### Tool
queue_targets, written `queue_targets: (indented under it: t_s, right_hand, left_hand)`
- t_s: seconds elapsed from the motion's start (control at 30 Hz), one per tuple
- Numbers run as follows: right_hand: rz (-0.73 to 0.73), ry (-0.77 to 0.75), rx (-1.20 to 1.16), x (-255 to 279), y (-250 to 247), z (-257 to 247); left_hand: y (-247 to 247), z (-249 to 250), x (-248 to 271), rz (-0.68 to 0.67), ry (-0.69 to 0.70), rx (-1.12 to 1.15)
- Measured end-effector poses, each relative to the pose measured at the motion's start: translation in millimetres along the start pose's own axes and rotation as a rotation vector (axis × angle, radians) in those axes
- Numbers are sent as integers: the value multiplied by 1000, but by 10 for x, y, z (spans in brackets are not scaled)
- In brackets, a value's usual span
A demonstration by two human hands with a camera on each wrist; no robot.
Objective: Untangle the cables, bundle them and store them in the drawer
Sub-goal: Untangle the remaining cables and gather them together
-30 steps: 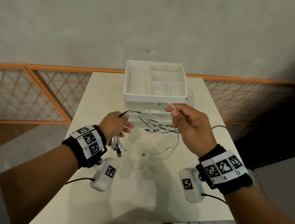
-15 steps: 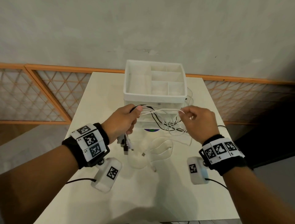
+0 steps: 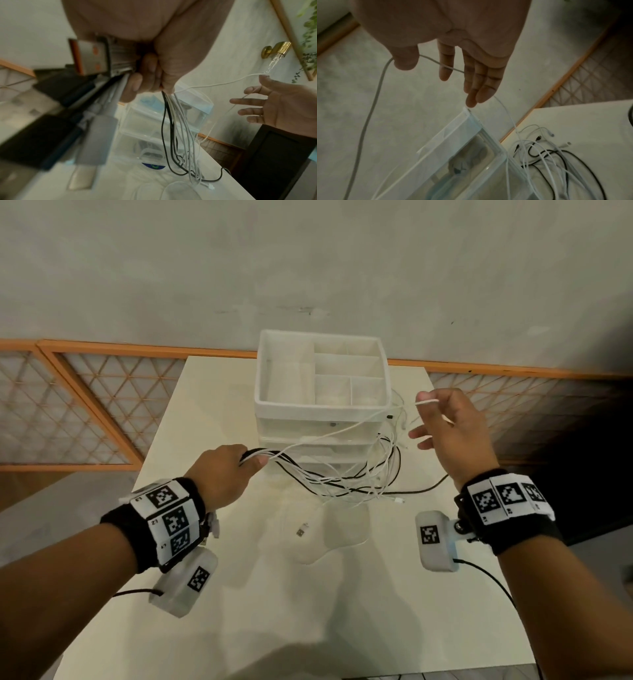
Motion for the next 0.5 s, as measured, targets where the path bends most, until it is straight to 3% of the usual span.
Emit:
queue_targets:
  t_s: [0.2, 0.37, 0.5]
  right_hand:
    - [-77, -99, 4, -27, 99, -10]
    - [-150, -158, 182, -37, 108, 143]
    - [-157, -275, 114, -2, 252, -142]
  left_hand:
    - [37, -121, -49, -3, -72, -3]
    - [58, -149, -56, 0, -93, 54]
    - [124, -91, -54, -61, -79, 89]
Point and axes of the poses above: each hand's wrist, its own x-axis away from the middle knuckle, its own y-axis out of the palm, z = x × y, the point moved 8 cm from there along -x, towards the middle knuckle, and after that the axes turned 7 degrees about -y, right-handed, at the moved point
